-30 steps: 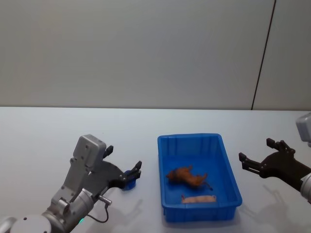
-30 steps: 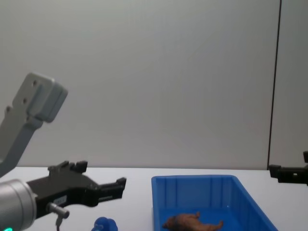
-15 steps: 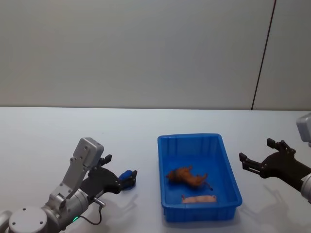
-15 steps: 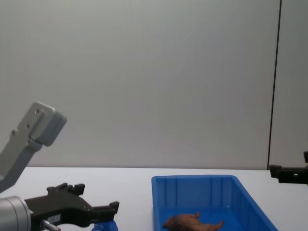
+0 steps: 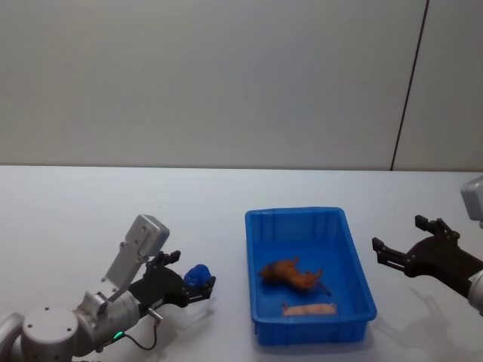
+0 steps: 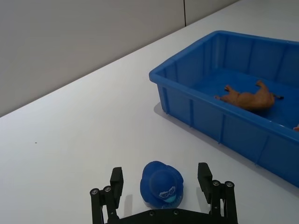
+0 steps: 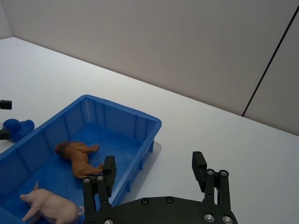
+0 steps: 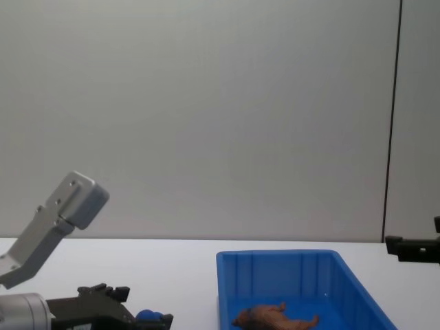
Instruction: Pick up the two dolls from the table and place them into the box.
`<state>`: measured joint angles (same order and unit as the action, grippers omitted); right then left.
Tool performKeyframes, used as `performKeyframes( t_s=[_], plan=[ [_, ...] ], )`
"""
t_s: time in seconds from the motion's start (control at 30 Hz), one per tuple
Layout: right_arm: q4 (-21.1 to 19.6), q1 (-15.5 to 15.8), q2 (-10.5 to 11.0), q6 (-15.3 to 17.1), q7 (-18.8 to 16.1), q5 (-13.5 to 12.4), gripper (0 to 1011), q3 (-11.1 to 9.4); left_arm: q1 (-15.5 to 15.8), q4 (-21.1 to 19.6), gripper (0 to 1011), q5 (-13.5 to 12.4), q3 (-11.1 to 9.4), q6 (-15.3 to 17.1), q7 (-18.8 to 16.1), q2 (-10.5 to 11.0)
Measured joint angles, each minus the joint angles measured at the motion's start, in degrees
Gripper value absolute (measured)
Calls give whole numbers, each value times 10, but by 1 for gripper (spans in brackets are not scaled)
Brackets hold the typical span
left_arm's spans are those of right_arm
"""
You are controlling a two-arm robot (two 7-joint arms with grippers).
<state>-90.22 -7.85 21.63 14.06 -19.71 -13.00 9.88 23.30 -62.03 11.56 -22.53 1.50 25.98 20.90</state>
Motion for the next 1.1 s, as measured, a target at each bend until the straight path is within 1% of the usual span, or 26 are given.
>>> performKeyframes(
  t_s=[0.13, 0.43, 0.47, 0.6, 0.63, 0.67, 0.7, 0.73, 0.77, 0.87, 0.9, 1.1],
  plan=[
    [0, 0, 0, 0, 0, 0, 1001, 0, 15, 26, 1002, -12, -2, 1, 17, -7],
    [0, 0, 0, 0, 0, 0, 1001, 0, 35, 59, 999, -36, -5, 1, 40, -15],
    [0, 0, 0, 0, 0, 0, 1001, 0, 38, 64, 961, -40, -6, 1, 44, -16],
    [0, 0, 0, 0, 0, 0, 1001, 0, 44, 74, 881, -50, -7, 1, 50, -18],
    [0, 0, 0, 0, 0, 0, 1001, 0, 46, 77, 833, -53, -7, 0, 52, -19],
    [0, 0, 0, 0, 0, 0, 1001, 0, 48, 79, 833, -55, -7, 0, 53, -19],
    [0, 0, 0, 0, 0, 0, 1001, 0, 49, 81, 789, -55, -8, 0, 54, -20],
    [0, 0, 0, 0, 0, 0, 1001, 0, 50, 83, 771, -58, -8, 0, 56, -20],
    [0, 0, 0, 0, 0, 0, 1001, 0, 52, 85, 712, -59, -8, 0, 57, -20],
    [0, 0, 0, 0, 0, 0, 1001, 0, 55, 89, 652, -63, -8, -1, 60, -21],
    [0, 0, 0, 0, 0, 0, 1001, 0, 55, 90, 592, -64, -8, -1, 61, -21],
    [0, 0, 0, 0, 0, 0, 1001, 0, 58, 93, 538, -69, -7, -1, 65, -21]
  ],
)
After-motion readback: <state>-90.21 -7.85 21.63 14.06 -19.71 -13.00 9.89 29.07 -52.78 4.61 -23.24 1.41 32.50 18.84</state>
